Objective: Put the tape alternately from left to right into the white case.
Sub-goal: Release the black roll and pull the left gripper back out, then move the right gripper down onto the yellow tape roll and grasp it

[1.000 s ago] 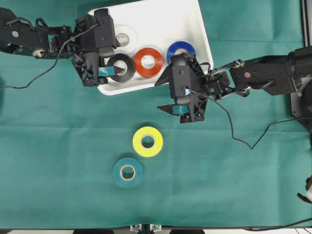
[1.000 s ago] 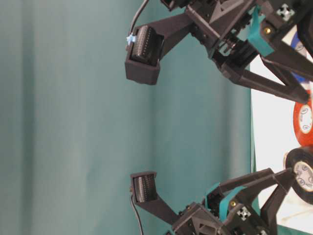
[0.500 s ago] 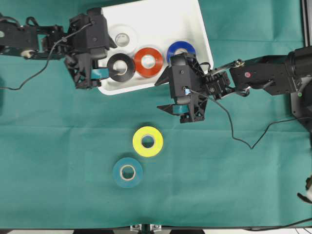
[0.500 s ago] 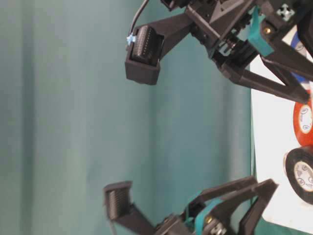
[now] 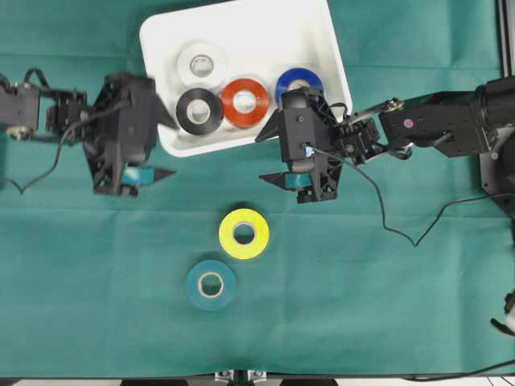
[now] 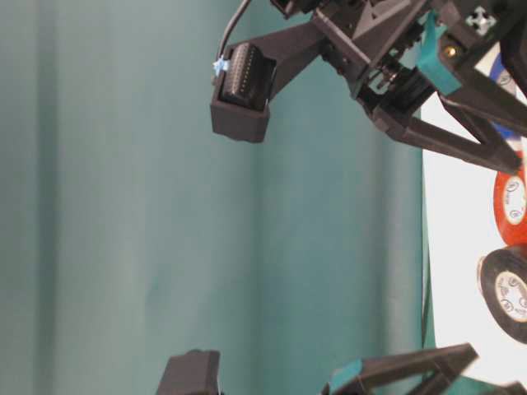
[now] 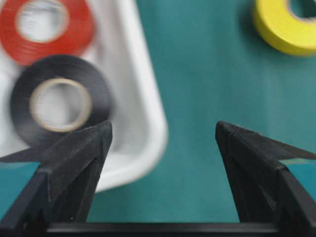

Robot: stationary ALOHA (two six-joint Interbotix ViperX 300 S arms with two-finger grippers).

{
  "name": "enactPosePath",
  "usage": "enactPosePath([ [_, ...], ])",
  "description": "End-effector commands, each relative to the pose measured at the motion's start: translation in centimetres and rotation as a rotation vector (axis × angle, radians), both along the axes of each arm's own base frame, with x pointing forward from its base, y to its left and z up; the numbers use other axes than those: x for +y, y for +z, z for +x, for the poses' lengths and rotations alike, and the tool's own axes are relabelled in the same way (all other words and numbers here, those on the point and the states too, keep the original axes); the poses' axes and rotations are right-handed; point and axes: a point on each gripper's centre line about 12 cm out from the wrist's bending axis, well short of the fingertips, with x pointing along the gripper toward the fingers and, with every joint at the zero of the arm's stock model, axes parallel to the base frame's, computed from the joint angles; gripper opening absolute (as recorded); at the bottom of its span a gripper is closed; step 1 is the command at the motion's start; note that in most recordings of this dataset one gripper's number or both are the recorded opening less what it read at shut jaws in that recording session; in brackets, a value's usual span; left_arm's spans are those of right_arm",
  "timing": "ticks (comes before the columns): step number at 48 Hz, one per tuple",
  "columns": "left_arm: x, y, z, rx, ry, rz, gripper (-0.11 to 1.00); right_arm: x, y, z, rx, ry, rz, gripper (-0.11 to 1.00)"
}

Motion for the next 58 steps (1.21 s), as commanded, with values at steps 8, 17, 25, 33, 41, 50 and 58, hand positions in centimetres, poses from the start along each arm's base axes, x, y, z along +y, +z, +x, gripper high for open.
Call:
enactPosePath([
  [8, -2.1, 0.3, -0.2, -0.012, -0.024, -0.042, 0.38, 0.1, 1.6, 0.5, -0.051, 0.004, 0.003, 0.81],
  [17, -2.5, -0.1, -0.5, 0.005, 0.006, -0.086, 0.38, 0.2, 1.5, 0.5, -0.048, 0.005, 0.003, 0.81],
  [25, -2.4, -0.4, -0.8, 0.013, 0.026, -0.103, 0.38, 0.2, 1.1, 0.6, -0.038, 0.003, 0.006, 0.81],
  [33, -2.5, -0.7, -1.0, 0.018, 0.025, -0.103, 0.38, 0.1, 1.0, 0.6, -0.038, 0.003, 0.007, 0.81],
  [41, -2.4, -0.7, -1.0, 0.019, 0.027, -0.103, 0.38, 0.2, 1.1, 0.7, -0.043, 0.007, 0.009, 0.81],
  [50, -2.4, -0.7, -1.1, 0.019, 0.027, -0.103, 0.38, 0.2, 1.1, 0.7, -0.043, 0.007, 0.009, 0.81],
  [58, -2.4, -0.7, -1.0, 0.017, 0.028, -0.103, 0.38, 0.2, 1.1, 0.7, -0.043, 0.007, 0.009, 0.81],
])
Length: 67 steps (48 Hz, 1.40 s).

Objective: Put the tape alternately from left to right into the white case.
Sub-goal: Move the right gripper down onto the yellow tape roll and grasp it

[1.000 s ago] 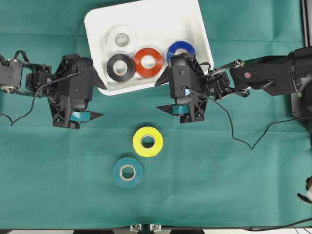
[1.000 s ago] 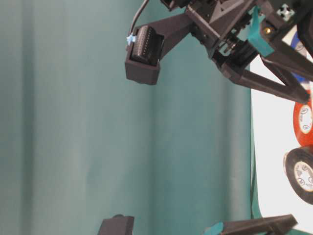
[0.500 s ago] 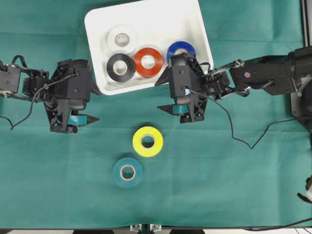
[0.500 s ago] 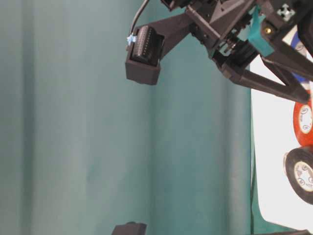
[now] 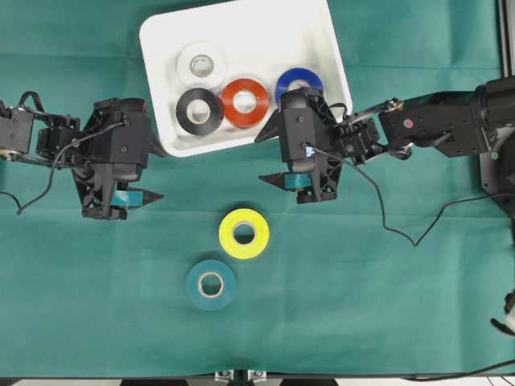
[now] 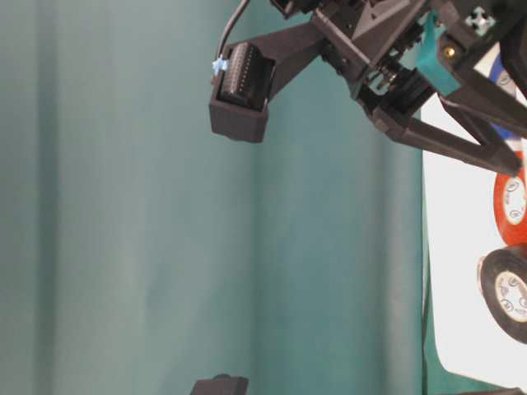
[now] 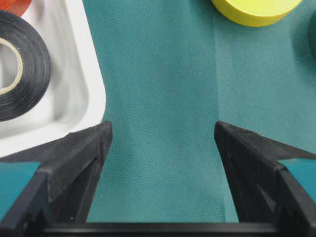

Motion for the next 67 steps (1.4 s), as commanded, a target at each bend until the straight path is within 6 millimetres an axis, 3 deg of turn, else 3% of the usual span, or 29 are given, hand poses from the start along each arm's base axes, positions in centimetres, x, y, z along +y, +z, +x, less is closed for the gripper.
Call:
enactPosePath([
  [1, 0.0, 0.6, 0.3, -0.026, 0.001, -0.003, 0.38, 0.2, 1.0, 0.6, -0.037, 0.005, 0.005, 0.81],
  [12, -0.1, 0.6, 0.3, -0.024, 0.0, -0.003, 0.38, 0.8, 1.3, 0.8, -0.046, 0.021, 0.007, 0.81],
  [33, 0.0, 0.6, 0.3, -0.026, 0.002, -0.004, 0.38, 5.4, 2.4, 1.5, -0.064, 0.078, 0.075, 0.81],
  [55, -0.1, 0.6, 0.3, -0.026, 0.0, -0.003, 0.38, 5.4, 0.4, 3.0, 0.037, 0.005, 0.069, 0.81],
  [67, -0.1, 0.6, 0.3, -0.024, 0.0, -0.003, 0.38, 6.9, 0.3, 3.6, 0.05, 0.025, 0.058, 0.81],
])
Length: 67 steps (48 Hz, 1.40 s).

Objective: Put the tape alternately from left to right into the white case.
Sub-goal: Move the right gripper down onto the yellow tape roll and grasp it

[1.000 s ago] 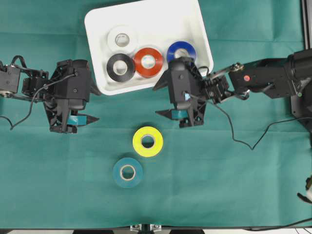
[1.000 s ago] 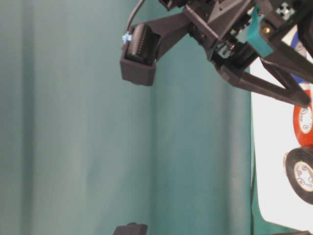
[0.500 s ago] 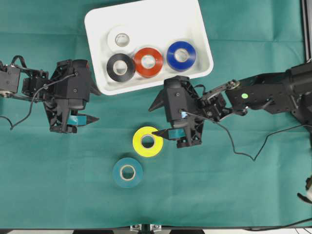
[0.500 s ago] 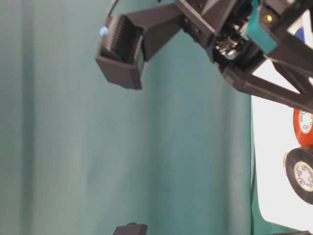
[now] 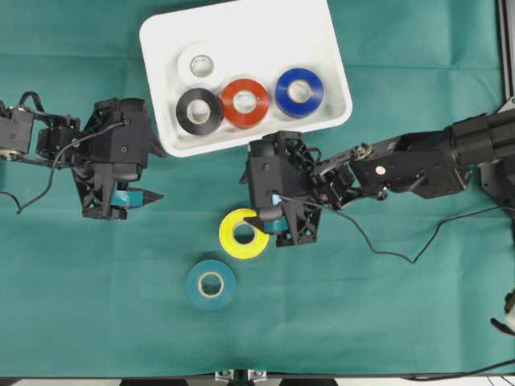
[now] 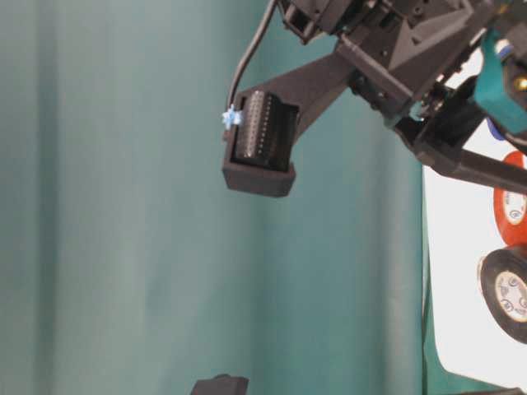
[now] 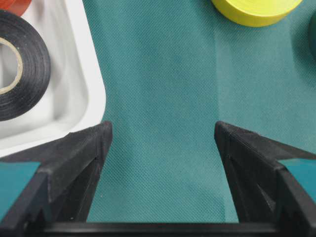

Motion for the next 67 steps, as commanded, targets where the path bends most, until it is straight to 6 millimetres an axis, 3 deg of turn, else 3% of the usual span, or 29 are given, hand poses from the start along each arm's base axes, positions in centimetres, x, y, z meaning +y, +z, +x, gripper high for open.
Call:
enactPosePath([
  [1, 0.0, 0.6, 0.3, -0.026, 0.0, -0.002, 0.38, 1.0, 1.1, 0.7, -0.032, 0.01, 0.016, 0.81],
  [40, -0.1, 0.7, 0.4, -0.027, 0.0, -0.003, 0.38, 1.2, -2.4, 1.7, 0.055, -0.014, 0.005, 0.81],
  [55, -0.1, 0.8, 0.4, -0.029, 0.0, -0.004, 0.38, 0.9, -2.2, 2.0, 0.07, -0.032, -0.019, 0.79],
  [59, 0.0, 0.7, 0.4, -0.026, 0.001, -0.003, 0.38, 0.9, -2.0, 2.2, 0.065, -0.032, -0.018, 0.72],
  [67, -0.1, 0.7, 0.4, -0.024, 0.0, -0.003, 0.38, 1.0, -1.7, 2.3, 0.058, -0.032, -0.016, 0.31],
])
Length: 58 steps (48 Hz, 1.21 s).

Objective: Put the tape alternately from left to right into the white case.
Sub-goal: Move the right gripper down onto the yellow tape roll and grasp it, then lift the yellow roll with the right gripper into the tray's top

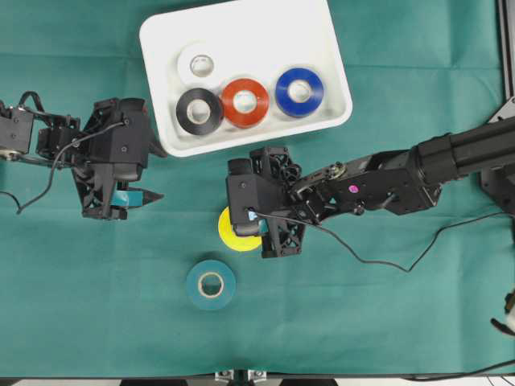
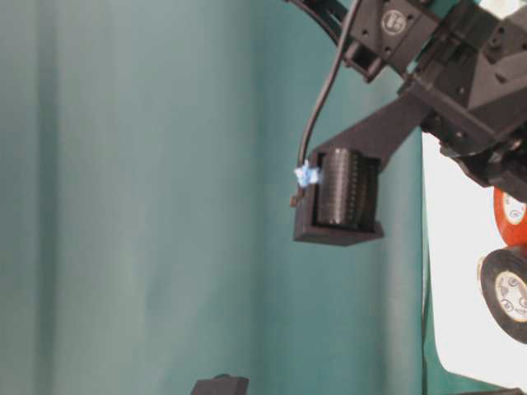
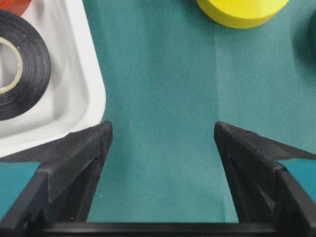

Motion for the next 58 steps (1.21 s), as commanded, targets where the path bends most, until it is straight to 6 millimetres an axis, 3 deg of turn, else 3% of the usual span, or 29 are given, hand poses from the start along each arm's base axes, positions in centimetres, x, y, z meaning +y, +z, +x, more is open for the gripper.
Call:
enactPosePath([
  [1, -0.1, 0.7, 0.4, -0.026, -0.002, -0.003, 0.38, 0.0, 1.2, 0.5, -0.033, -0.001, 0.006, 0.3],
  [18, -0.1, 0.7, 0.4, -0.026, 0.001, -0.006, 0.38, -0.1, 3.0, 0.1, -0.069, 0.0, 0.011, 0.3],
  [32, -0.2, 0.7, 0.2, -0.022, 0.006, -0.013, 0.38, -0.3, 6.4, -1.3, -0.135, 0.002, 0.021, 0.29],
  [42, -0.2, 0.7, 0.2, -0.023, 0.006, -0.013, 0.38, -0.5, 6.9, -1.8, -0.143, 0.011, 0.008, 0.29],
  [49, -0.2, 0.7, 0.2, -0.023, 0.006, -0.013, 0.38, -1.5, 6.9, -1.8, -0.13, -0.008, -0.02, 0.29],
  [58, -0.2, 0.7, 0.2, -0.02, 0.009, -0.015, 0.38, -4.4, 7.4, -1.6, -0.121, -0.063, -0.076, 0.29],
])
